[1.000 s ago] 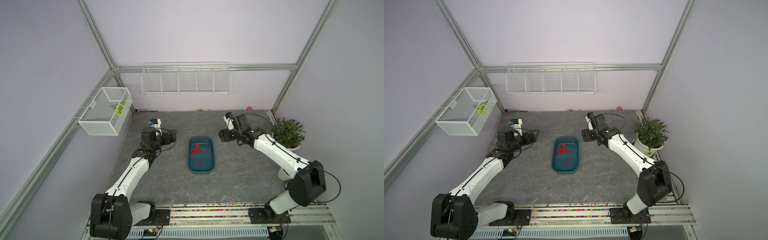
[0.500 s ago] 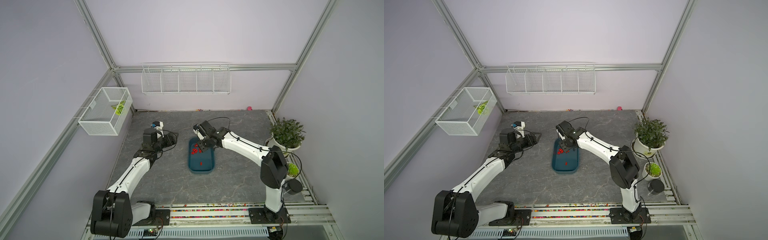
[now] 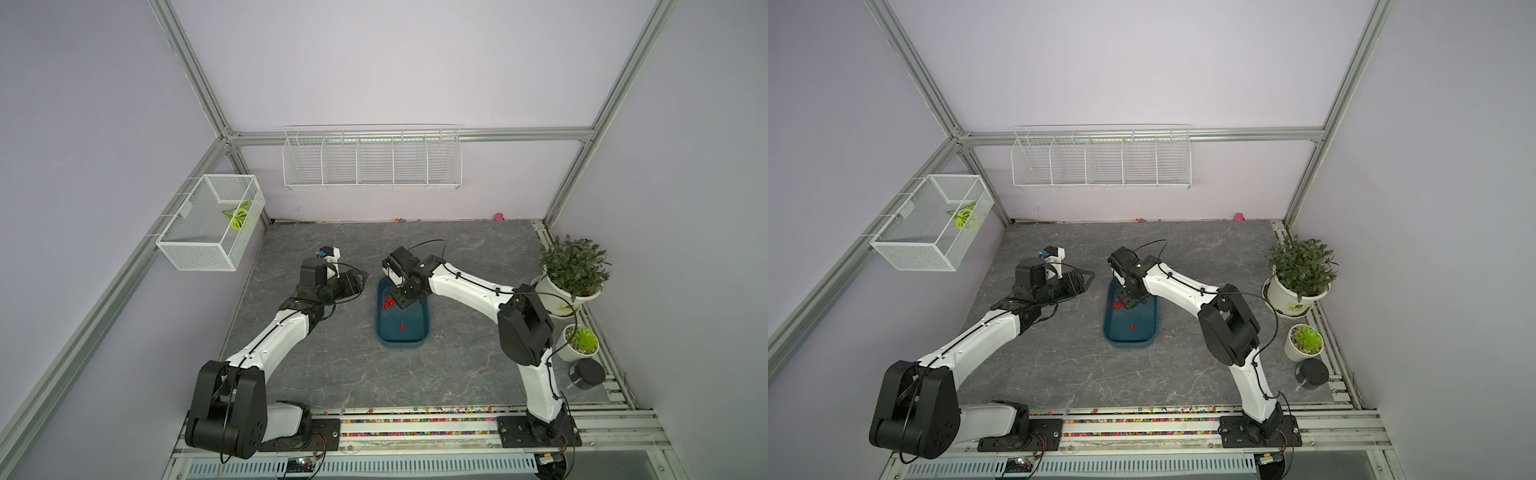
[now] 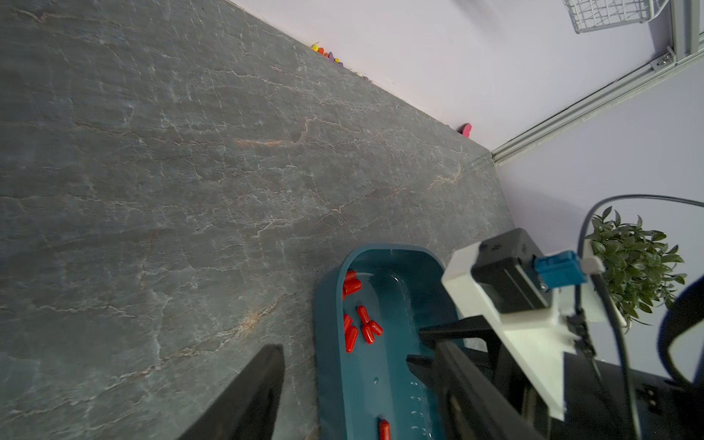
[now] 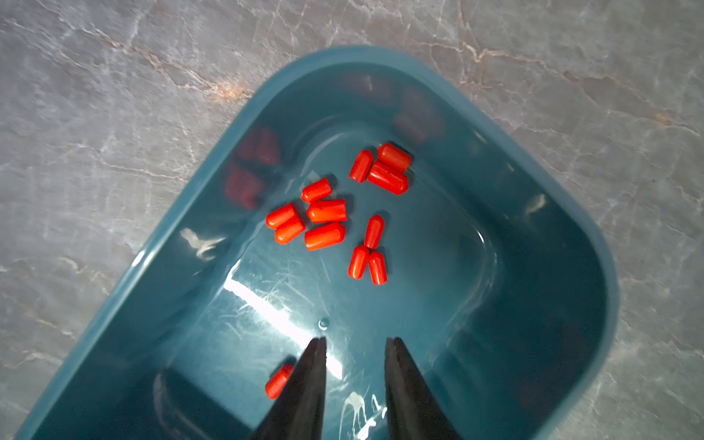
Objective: Take the screw protection sleeves out of the storage box
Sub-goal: Pick up the screw protection sleeve from the storage box.
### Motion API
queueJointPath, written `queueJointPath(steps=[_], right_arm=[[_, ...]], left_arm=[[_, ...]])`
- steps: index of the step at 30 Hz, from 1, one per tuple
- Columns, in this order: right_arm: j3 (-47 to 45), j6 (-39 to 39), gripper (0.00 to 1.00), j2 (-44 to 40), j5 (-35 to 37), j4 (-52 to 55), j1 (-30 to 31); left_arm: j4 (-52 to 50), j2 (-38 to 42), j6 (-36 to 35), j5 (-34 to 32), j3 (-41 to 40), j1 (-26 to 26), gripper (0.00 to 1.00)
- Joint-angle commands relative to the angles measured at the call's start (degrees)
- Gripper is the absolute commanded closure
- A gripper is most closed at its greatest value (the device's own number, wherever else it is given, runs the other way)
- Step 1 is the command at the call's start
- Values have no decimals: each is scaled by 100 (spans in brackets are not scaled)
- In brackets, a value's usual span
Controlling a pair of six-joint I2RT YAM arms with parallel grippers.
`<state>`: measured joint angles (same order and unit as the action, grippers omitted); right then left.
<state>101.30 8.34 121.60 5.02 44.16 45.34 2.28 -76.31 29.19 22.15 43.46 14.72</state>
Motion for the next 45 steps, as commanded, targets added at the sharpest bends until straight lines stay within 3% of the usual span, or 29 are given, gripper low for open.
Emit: queueJointPath(steps=[1, 8, 18, 45], right_arm=[[274, -123, 75, 207, 192, 261, -17], [682, -118, 80, 540, 594, 599, -24], [1186, 9, 80, 1079, 331, 1079, -131], [1511, 63, 71, 1418, -246, 1320, -253]], left_arm=[[306, -119, 152, 37, 31, 57, 34], [325, -128, 175, 18, 14, 79, 35], [332, -148, 184, -9, 28, 78, 37], [176, -374, 299, -64, 162, 81, 38]])
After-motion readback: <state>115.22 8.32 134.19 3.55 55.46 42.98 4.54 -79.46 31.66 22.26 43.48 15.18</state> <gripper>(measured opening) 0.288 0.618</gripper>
